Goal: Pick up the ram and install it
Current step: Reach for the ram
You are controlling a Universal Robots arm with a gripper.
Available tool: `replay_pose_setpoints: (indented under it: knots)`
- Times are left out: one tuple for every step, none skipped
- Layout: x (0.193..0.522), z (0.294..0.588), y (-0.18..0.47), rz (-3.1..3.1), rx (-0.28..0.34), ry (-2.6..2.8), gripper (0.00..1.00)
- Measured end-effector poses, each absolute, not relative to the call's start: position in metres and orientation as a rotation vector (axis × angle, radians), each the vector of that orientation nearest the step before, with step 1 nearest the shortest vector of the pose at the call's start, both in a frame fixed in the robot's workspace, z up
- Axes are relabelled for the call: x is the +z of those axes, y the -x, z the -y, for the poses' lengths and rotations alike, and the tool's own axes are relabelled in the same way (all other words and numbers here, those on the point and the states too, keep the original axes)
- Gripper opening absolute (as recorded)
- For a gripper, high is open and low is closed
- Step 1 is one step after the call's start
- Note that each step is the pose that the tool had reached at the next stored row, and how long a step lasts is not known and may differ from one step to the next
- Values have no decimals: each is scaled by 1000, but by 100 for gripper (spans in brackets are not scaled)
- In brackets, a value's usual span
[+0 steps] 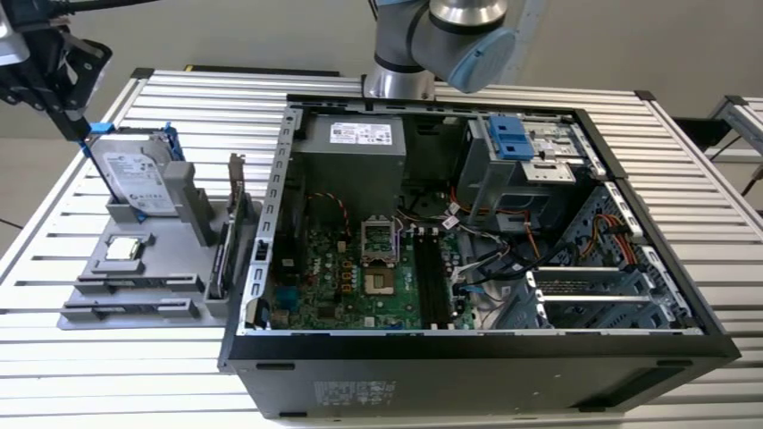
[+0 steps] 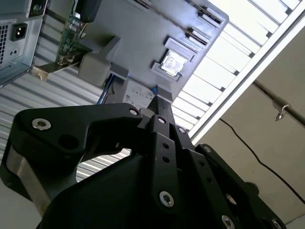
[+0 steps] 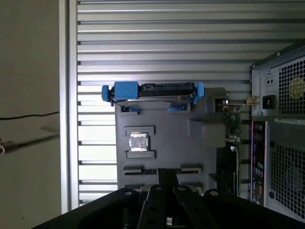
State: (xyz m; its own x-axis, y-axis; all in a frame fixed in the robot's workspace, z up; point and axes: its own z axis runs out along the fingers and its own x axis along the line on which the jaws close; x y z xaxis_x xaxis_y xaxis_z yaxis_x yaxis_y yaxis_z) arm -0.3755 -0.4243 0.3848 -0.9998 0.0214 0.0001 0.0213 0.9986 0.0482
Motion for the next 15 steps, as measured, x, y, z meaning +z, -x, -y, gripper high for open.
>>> replay_pose_setpoints:
  knots:
    - [385, 424, 375, -3140, 76, -34, 0]
    - [385, 425, 375, -3140, 76, -34, 0]
    - [385, 425, 375, -3141, 76, -34, 0]
    - [384, 425, 375, -3141, 76, -34, 0]
    - [384, 425, 375, -3141, 76, -34, 0]
    - [384, 425, 375, -3142, 76, -34, 0]
    - [384, 426, 375, -3142, 76, -34, 0]
    - [384, 426, 375, -3143, 76, -34, 0]
    - [384, 426, 375, -3143, 76, -34, 0]
    - [384, 426, 375, -3143, 76, -34, 0]
    - [384, 427, 375, -3144, 76, -34, 0]
    - [384, 427, 375, -3144, 76, -34, 0]
    - [383, 427, 375, -3145, 76, -34, 0]
    - [383, 427, 375, -3145, 76, -34, 0]
    - [383, 428, 375, -3146, 76, -34, 0]
